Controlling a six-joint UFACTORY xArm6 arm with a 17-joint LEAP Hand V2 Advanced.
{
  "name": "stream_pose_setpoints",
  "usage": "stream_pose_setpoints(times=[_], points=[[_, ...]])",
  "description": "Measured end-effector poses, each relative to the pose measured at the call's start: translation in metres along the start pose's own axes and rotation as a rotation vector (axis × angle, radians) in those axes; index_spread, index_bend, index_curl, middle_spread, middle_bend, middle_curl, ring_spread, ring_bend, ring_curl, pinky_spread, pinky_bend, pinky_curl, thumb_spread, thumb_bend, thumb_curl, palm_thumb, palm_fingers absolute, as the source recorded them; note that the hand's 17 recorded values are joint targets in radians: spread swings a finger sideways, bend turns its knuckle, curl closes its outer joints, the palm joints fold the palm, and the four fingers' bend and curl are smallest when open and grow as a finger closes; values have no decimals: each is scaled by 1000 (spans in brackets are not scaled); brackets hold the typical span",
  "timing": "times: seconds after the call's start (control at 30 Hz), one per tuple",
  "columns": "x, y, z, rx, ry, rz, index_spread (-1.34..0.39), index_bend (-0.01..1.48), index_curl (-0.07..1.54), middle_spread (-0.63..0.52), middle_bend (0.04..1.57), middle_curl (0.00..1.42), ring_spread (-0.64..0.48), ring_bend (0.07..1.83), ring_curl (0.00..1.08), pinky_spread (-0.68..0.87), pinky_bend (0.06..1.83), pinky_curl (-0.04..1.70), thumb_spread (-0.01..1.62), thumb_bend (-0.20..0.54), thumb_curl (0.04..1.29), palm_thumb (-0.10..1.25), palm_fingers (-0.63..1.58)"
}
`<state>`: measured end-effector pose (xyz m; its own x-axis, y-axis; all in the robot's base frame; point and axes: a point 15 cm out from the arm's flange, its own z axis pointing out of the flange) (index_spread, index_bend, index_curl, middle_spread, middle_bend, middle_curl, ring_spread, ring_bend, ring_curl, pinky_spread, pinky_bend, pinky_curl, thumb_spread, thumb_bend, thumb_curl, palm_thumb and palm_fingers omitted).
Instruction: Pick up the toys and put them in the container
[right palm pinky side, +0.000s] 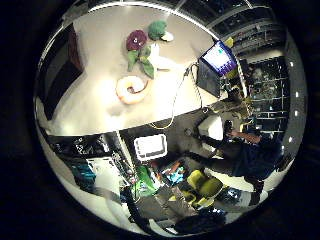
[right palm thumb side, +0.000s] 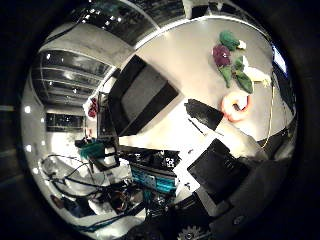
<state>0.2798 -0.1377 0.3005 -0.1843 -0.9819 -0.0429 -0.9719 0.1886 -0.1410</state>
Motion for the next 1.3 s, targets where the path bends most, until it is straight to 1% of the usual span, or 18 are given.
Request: stream_pose_setpoints(times=[0.13,0.23,0.27,0.3,0.33,0.37,0.4,0.63,0.87,1.1,1.3], points=[[17,-15,-4,21,13,6,-446,159,322,-59,201,322,54,273,201,395,289,234,1013,-33,361,790,405],[32,-37,-6,46,27,11,-435,143,302,-59,210,327,54,294,208,395,308,240,1004,-31,356,766,384],[39,-45,-7,49,30,13,-422,117,290,-52,203,327,58,309,214,396,332,248,999,-51,345,714,351],[45,-54,-9,50,31,15,-411,108,276,-49,200,327,63,322,219,395,355,256,993,-53,335,674,317],[51,-61,-9,49,33,10,-409,114,273,-48,197,328,67,325,220,393,361,259,994,-52,332,662,307],[56,-69,-9,46,33,6,-401,99,261,-37,186,325,75,319,219,397,392,268,989,-64,320,614,259],[63,-75,-8,41,33,10,-397,116,250,-29,199,329,90,331,225,395,413,275,986,-50,313,576,236],[100,-122,24,14,27,-2,-374,136,224,8,222,336,144,332,229,386,486,295,965,-36,289,449,133],[127,-150,79,2,29,-4,-373,149,231,15,244,340,156,345,239,376,487,294,950,-31,289,406,120],[152,-160,140,-51,9,15,-371,152,243,13,257,339,144,351,245,375,477,291,944,-30,294,398,132],[178,-173,171,-74,-1,20,-373,149,246,12,272,340,134,363,248,376,462,288,944,-30,295,400,146]])
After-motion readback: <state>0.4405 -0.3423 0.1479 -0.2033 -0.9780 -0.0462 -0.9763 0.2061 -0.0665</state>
